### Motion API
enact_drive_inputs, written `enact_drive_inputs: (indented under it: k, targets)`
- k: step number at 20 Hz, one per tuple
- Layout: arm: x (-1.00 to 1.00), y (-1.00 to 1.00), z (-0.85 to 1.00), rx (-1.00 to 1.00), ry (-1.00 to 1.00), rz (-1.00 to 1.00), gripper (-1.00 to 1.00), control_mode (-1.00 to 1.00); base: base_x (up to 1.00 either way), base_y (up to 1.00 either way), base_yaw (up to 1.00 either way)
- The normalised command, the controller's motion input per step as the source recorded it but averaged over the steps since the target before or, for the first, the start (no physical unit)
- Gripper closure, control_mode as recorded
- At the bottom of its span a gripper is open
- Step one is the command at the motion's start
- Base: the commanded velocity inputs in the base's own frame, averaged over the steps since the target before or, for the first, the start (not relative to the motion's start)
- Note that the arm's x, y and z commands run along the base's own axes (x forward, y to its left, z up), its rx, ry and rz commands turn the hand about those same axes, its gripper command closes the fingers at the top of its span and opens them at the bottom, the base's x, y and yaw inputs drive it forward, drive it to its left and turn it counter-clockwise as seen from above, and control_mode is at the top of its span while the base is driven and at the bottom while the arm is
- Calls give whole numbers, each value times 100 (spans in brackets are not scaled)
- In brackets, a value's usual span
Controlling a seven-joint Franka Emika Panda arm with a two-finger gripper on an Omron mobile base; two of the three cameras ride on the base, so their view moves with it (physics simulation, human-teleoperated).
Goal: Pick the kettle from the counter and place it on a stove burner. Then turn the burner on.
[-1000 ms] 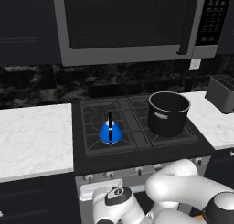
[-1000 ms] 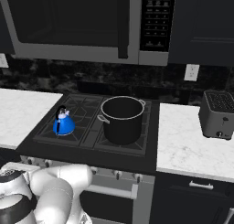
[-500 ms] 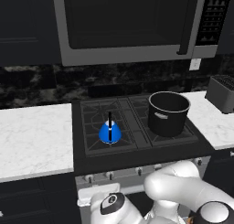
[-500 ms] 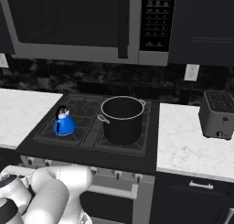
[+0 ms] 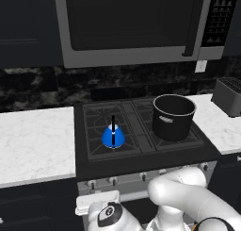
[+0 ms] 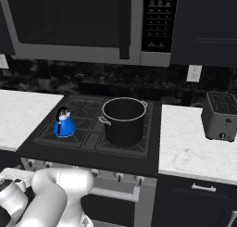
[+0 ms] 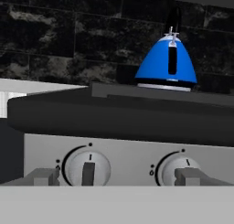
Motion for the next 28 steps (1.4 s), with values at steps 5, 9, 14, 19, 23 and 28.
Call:
enact_drive_inputs:
  k: [5, 9, 14, 19, 23, 28]
  targets:
    - [6, 0, 0, 0, -4, 0, -100, -100, 0, 0, 0]
    - [19, 0, -7, 0, 0, 0, -100, -100, 0, 0, 0]
    - [30, 4, -15, 0, 0, 0, -100, -100, 0, 0, 0]
    - [21, 13, -27, 0, 0, 4, -100, -100, 0, 0, 0]
    - [3, 13, -28, 0, 0, 5, -100, -100, 0, 0, 0]
    - [0, 11, -16, 0, 0, 4, -100, -100, 0, 0, 0]
